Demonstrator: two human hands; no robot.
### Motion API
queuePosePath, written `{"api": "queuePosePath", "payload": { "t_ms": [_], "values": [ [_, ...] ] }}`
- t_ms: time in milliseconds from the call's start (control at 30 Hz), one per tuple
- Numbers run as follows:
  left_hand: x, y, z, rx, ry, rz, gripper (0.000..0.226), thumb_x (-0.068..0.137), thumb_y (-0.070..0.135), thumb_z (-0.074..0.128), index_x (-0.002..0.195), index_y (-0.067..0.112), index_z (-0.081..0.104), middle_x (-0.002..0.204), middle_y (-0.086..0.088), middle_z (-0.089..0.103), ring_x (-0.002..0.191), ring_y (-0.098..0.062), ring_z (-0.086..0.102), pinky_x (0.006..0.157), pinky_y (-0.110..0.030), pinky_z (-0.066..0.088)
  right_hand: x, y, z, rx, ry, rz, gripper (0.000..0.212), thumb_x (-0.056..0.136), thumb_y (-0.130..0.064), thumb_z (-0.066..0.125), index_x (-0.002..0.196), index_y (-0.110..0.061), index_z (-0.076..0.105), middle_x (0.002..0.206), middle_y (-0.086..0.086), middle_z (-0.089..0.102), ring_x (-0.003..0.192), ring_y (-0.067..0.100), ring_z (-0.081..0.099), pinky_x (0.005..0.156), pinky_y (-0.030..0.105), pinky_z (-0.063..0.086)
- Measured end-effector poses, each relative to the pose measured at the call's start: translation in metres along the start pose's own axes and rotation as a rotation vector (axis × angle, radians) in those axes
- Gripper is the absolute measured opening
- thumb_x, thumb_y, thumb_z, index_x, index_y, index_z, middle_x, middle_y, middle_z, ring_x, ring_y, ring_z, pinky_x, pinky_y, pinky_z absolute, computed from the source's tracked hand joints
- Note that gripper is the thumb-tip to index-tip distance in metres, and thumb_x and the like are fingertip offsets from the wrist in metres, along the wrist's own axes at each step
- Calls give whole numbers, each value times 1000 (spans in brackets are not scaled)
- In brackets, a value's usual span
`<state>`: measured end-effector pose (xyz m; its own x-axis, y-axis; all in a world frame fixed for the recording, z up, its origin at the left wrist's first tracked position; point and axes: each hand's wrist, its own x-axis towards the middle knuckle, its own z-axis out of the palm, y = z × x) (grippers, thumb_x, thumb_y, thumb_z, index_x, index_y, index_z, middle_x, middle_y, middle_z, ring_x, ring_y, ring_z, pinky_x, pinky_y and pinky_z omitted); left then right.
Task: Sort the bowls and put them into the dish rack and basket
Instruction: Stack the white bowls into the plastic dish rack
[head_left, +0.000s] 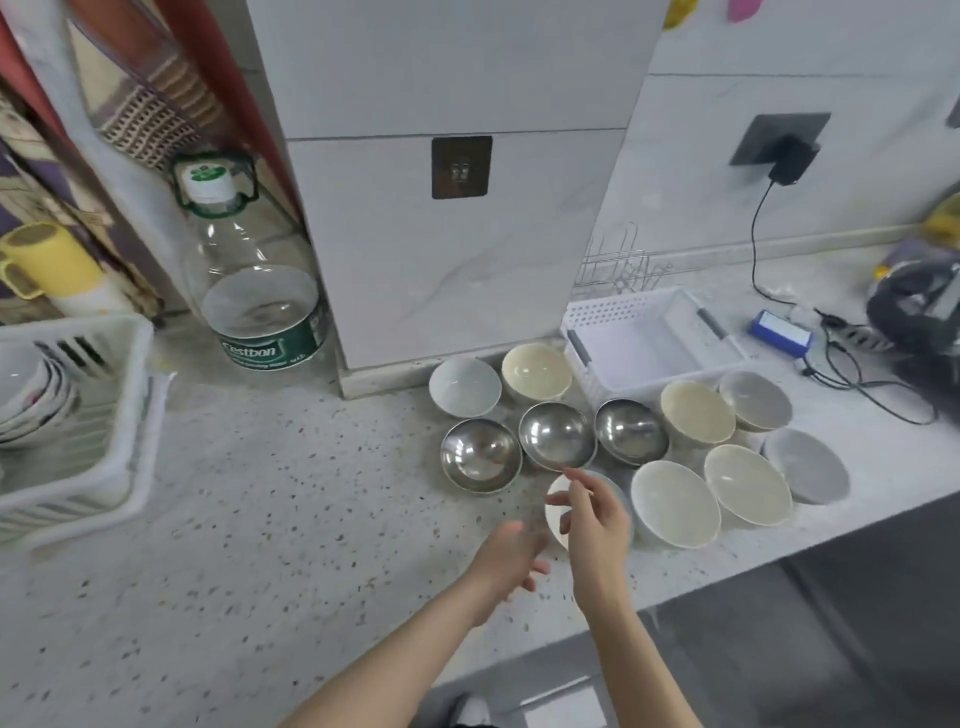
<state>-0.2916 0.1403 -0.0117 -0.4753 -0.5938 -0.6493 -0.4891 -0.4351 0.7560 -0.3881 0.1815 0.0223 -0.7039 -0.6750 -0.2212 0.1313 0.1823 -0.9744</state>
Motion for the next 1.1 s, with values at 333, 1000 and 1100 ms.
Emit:
{"api": "queuePosePath", "payload": {
  "t_ms": [333,1000,1100],
  "values": [
    [26,-1,39,-219,-6,-75,27,94,24,48,121,24,53,105,-10,73,59,-12,55,45,-18,37,25,-4,-31,-40,18,-6,22,97,-13,50,100,-24,69,78,-1,73,58,0,56,58,18,49],
    [-54,-78,-87,-390,381,-146,26,86,5,49,107,10,62,79,-21,76,48,-11,42,41,-21,29,136,-28,95,-595,-414,129,20,82,-6,48,62,-5,47,57,8,49,52,20,43,54,26,34],
    [-61,-87,-102,-484,497,-160,26,86,6,50,108,11,63,81,-19,77,46,-10,39,41,-21,30,148,-24,116,-695,-399,144,13,82,2,43,73,-4,48,52,8,52,47,20,48,49,24,37]
  ]
}}
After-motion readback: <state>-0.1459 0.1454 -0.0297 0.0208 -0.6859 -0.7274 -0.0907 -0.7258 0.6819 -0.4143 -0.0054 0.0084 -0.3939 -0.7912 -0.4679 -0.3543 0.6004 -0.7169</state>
